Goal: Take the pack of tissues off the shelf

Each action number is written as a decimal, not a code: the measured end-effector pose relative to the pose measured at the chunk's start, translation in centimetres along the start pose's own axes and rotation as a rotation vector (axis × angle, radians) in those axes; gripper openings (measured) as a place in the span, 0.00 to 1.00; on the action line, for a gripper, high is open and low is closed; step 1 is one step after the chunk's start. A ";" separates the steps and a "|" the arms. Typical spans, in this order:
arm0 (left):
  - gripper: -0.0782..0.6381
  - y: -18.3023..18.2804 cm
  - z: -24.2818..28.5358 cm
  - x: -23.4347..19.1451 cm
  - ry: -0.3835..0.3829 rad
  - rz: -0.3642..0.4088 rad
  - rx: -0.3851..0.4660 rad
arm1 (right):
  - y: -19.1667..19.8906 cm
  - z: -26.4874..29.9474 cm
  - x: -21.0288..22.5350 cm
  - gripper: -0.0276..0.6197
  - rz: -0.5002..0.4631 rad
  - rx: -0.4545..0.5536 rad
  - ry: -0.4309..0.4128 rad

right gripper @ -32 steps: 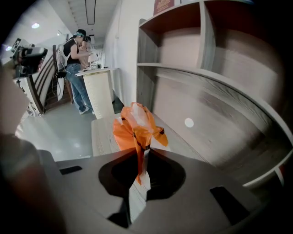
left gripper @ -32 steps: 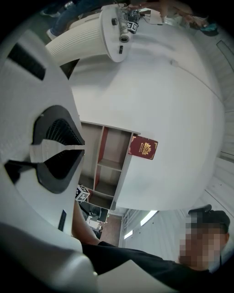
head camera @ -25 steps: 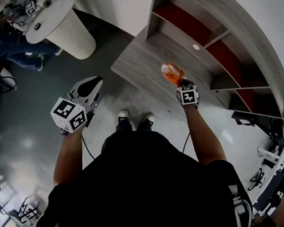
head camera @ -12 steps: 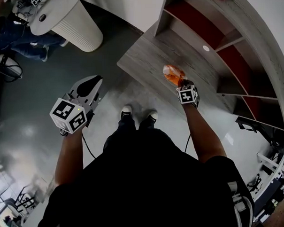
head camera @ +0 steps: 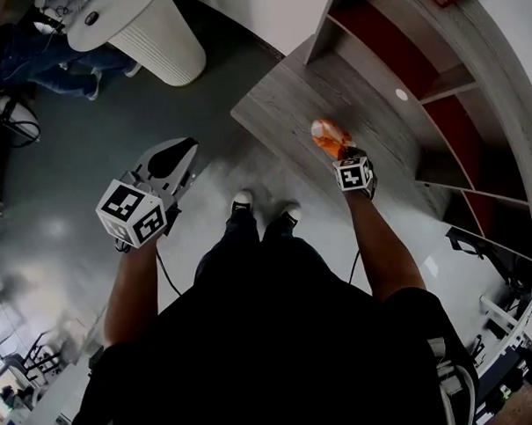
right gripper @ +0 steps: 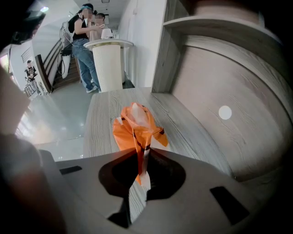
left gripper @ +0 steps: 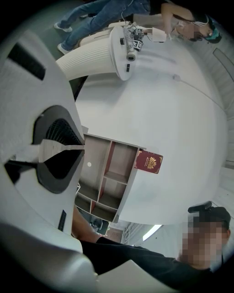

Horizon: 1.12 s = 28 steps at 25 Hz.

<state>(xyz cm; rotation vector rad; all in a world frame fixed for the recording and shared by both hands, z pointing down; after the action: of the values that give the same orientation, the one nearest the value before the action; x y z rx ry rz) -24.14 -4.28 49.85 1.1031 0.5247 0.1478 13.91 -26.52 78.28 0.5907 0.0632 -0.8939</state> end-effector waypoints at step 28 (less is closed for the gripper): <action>0.17 0.2 0.6 0.2 0.104 0.018 0.014 | 2.2 -3.2 -1.3 0.27 0.109 -0.019 -0.028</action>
<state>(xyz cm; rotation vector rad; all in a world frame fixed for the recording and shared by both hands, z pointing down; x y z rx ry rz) -23.68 -4.66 50.18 1.1179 0.6094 0.2180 15.37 -22.91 76.95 0.5587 0.0136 -0.7954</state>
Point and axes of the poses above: the fingertips, and each gripper's own axes: z forward along the fingers, x to its right, y out of its underside, the point moved 9 cm from there along -z, backward along the fingers, and after that the axes turned 9 degrees about y, right-handed, at the moved point
